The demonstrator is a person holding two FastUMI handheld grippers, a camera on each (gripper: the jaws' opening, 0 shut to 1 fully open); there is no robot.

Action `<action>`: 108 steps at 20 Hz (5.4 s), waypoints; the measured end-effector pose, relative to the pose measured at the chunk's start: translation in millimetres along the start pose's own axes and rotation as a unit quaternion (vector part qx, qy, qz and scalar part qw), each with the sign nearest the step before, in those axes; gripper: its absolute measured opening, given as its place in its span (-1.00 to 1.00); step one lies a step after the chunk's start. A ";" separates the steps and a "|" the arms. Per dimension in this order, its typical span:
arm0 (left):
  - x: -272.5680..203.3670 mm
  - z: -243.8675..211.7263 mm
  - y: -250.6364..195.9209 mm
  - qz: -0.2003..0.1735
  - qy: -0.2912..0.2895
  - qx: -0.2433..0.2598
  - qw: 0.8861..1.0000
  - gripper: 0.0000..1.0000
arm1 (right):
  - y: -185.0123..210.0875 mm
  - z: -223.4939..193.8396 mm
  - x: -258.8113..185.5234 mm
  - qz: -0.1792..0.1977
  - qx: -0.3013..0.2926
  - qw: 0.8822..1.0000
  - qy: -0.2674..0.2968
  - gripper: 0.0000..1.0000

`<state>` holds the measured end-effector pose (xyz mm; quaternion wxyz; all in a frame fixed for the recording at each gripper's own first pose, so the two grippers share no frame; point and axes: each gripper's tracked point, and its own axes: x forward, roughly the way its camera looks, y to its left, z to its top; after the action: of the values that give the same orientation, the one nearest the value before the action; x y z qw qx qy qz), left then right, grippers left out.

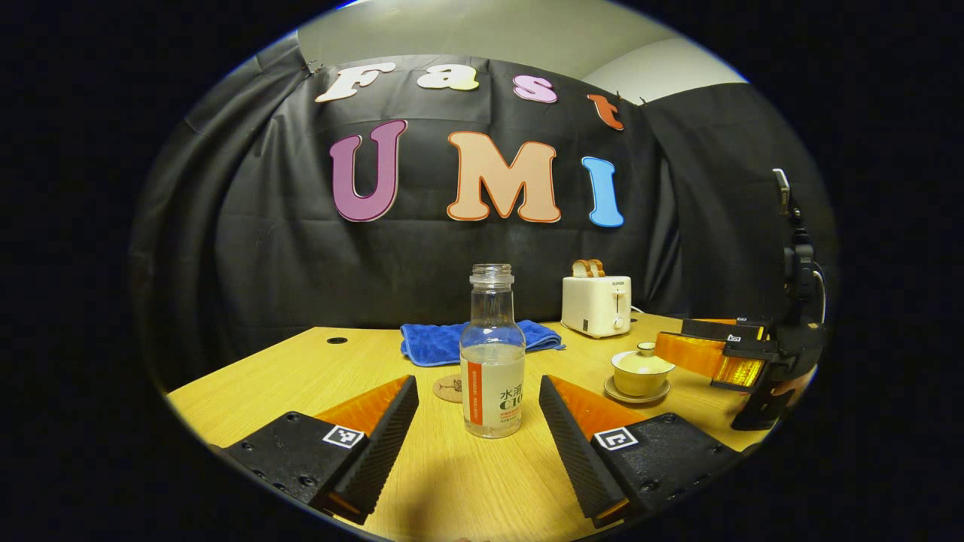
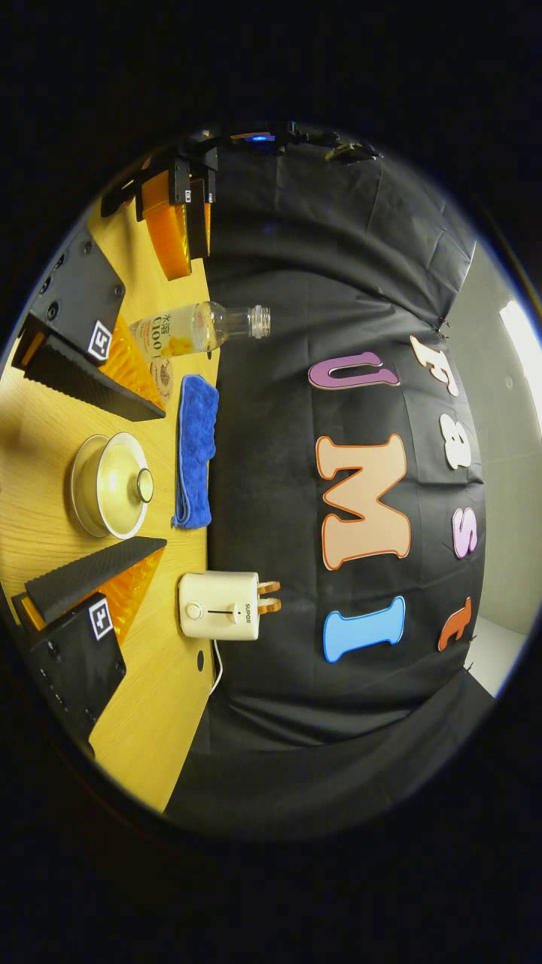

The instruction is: Open the teacup lid with one hand, grasp the water bottle and pour water into the teacup with the other hand; after pouring, place the water bottle on the coaster and then close the teacup lid.

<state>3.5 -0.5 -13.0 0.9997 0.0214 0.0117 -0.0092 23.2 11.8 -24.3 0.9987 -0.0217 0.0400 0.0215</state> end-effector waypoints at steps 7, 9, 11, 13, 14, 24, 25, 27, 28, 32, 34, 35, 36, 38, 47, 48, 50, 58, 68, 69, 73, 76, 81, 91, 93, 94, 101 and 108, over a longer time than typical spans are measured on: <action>0.1 1.1 -0.3 -0.001 -0.001 0.000 1.000 0.89 | 2.8 -14.1 27.6 0.008 -0.001 0.999 0.040 0.97; -0.4 0.9 0.3 -0.001 -0.001 0.000 1.000 0.89 | 0.7 -18.2 34.4 0.002 -0.002 0.999 0.052 0.95; 0.0 1.3 0.3 -0.001 -0.001 0.000 1.000 0.89 | -0.4 -21.4 42.5 -0.004 -0.002 0.998 0.061 0.93; -0.2 1.0 -0.4 -0.002 -0.001 0.000 1.000 0.89 | -3.0 -22.9 43.6 -0.008 -0.002 0.998 0.065 0.52; -0.4 0.9 0.2 -0.002 -0.001 0.000 1.000 0.89 | -2.0 -24.3 45.1 -0.010 -0.002 0.997 0.070 0.43; 0.0 0.4 -0.7 -0.004 -0.001 -0.001 1.000 0.89 | -4.4 -28.2 48.1 -0.008 -0.004 0.997 0.077 -0.31; 0.3 1.1 -1.4 -0.006 -0.001 0.000 1.000 0.89 | -5.1 -28.2 47.8 -0.007 -0.006 0.997 0.075 -0.31; 1.2 0.6 -1.4 -0.007 0.000 0.000 1.000 0.89 | -3.9 -24.6 46.9 -0.005 -0.006 0.998 0.067 -0.31; 1.9 0.2 -1.6 -0.008 0.000 0.000 1.000 0.89 | -3.1 -21.8 46.0 -0.003 -0.005 0.998 0.060 -0.32; 10.6 -0.5 -0.3 -0.008 0.002 0.000 1.000 0.89 | -6.1 -8.4 38.7 -0.007 -0.003 1.000 0.020 -0.31; 15.5 -0.9 -2.5 -0.016 0.002 0.000 1.000 0.89 | -6.2 -6.4 36.7 -0.008 -0.001 1.000 0.009 -0.31; 19.5 -0.4 -4.0 -0.021 0.002 0.000 1.000 0.89 | -5.3 -5.5 35.9 -0.008 -0.002 1.000 0.006 -0.33; 21.8 -0.7 -5.0 -0.025 0.002 0.000 1.000 0.84 | -6.4 -5.0 34.7 -0.008 -0.002 1.000 0.003 -0.33; 28.9 -1.6 -7.5 -0.034 0.001 -0.001 0.999 0.89 | -8.2 -3.3 34.3 -0.012 -0.002 1.000 0.000 -0.31; 62.4 -2.7 -8.2 -0.035 0.006 0.000 0.999 0.89 | -34.8 0.0 17.9 -0.041 -0.003 0.999 -0.005 -0.32; 65.3 -3.9 -9.7 -0.037 0.008 0.000 0.999 0.89 | -38.7 0.5 15.4 -0.045 -0.003 0.999 -0.006 -0.33; 72.4 -4.5 -9.0 -0.037 0.011 0.000 0.999 0.89 | -46.6 1.7 11.5 -0.051 -0.004 0.999 -0.006 -0.33; 96.2 -11.0 -9.7 -0.038 0.033 0.006 0.999 0.74 | -78.4 3.7 -0.6 -0.078 -0.005 0.997 -0.007 -0.32; 99.9 -11.3 -15.8 -0.051 0.031 0.035 0.998 0.35 | -81.0 3.9 -1.0 -0.081 -0.005 0.997 -0.008 -0.32; 99.9 -10.2 -15.6 -0.051 0.031 0.051 0.997 0.34 | -81.0 3.2 -1.4 -0.081 -0.005 0.997 -0.007 -0.32; 100.3 -9.5 -6.5 -0.038 0.049 0.128 0.990 0.31 | -80.5 3.2 -1.4 -0.077 -0.005 0.997 -0.007 -0.32; 97.7 4.1 -4.7 -0.037 0.045 0.195 0.979 0.32 | -80.9 3.7 -0.7 -0.079 -0.005 0.997 -0.008 -0.32; 96.1 11.1 -11.4 -0.044 0.056 0.374 0.925 0.31 | -86.7 3.4 -3.7 -0.086 -0.005 0.996 -0.008 -0.32; 105.1 -16.0 -53.0 -0.086 0.091 0.522 0.843 0.32 | -134.5 6.1 -20.0 -0.120 -0.006 0.993 -0.009 -0.32; 111.7 -19.0 -57.2 -0.089 0.095 0.549 0.826 0.29 | -132.7 6.2 -19.5 -0.115 -0.007 0.993 -0.008 -0.33; 111.1 -20.6 -57.5 -0.089 0.095 0.560 0.818 0.31 | -133.4 6.8 -19.6 -0.115 -0.007 0.993 -0.009 -0.33; 106.9 -22.6 -62.7 -0.094 0.094 0.626 0.768 0.29 | -131.5 6.2 -18.9 -0.111 -0.007 0.994 -0.008 -0.33; 103.0 -23.7 -65.9 -0.103 0.092 0.677 0.723 0.31 | -130.5 5.8 -18.4 -0.105 -0.006 0.994 -0.007 -0.32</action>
<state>104.6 -67.1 -41.9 0.7060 0.6921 0.0960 -0.1156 11.2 -119.0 -11.6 0.9956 -0.0315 0.0306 -0.0828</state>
